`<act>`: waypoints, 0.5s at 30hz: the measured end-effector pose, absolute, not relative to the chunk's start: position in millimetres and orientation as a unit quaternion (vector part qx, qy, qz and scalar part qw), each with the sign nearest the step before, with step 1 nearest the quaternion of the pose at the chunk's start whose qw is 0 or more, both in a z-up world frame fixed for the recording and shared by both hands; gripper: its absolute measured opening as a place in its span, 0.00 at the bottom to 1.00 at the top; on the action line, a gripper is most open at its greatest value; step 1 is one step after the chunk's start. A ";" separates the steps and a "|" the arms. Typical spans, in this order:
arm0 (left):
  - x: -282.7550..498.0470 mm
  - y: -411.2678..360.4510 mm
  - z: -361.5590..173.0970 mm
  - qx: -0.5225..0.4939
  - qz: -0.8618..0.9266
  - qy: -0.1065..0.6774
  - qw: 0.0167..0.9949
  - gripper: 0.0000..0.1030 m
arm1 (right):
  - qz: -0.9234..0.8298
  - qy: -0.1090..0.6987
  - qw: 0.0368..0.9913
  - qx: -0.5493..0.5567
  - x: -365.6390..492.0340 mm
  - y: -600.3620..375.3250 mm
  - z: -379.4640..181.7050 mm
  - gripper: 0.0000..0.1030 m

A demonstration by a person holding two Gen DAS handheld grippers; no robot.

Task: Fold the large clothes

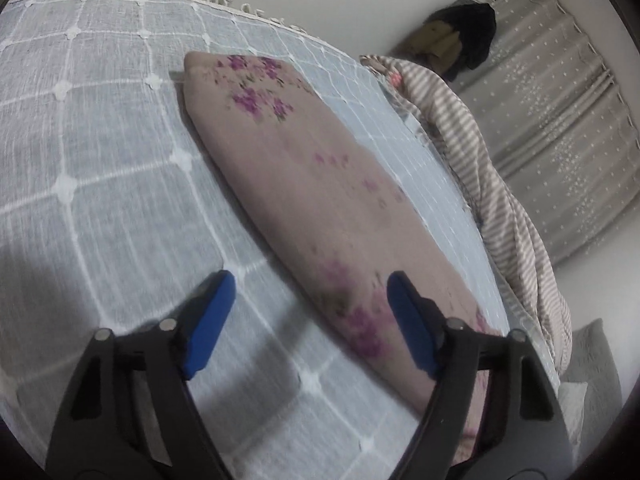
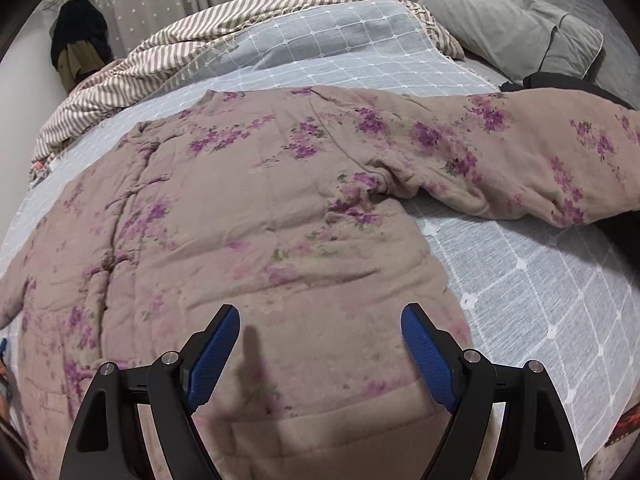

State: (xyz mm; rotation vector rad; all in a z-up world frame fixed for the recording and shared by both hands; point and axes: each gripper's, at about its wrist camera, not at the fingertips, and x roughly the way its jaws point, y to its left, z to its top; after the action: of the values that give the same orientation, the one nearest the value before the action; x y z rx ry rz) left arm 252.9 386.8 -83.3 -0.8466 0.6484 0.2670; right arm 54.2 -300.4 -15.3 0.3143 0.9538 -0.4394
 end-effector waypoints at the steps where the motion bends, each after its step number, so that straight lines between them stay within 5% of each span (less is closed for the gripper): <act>1: 256.1 388.6 -83.4 -0.402 0.130 0.305 0.853 0.73 | -0.212 0.454 0.853 0.148 56.1 -301.3 -16.6 0.82; 4: 263.5 393.2 -83.6 -0.406 0.132 0.311 0.849 0.56 | -0.213 0.460 0.849 0.152 62.4 -303.9 -21.7 0.82; 6: 267.1 396.8 -83.1 -0.412 0.134 0.315 0.844 0.30 | -0.209 0.462 0.847 0.158 65.1 -305.0 -24.3 0.82; 8: 262.8 397.9 -77.0 -0.406 0.145 0.307 0.848 0.14 | -0.203 0.463 0.846 0.166 67.5 -306.6 -26.3 0.82; 15: 259.5 349.7 -3.0 -0.329 0.105 0.244 0.906 0.08 | -0.206 0.448 0.850 0.182 64.8 -308.8 -19.7 0.82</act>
State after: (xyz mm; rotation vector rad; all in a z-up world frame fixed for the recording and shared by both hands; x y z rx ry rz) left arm 259.5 349.7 -3.0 -0.6798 0.5032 0.2162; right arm 64.8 -308.8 -19.7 0.3844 0.9441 -0.4346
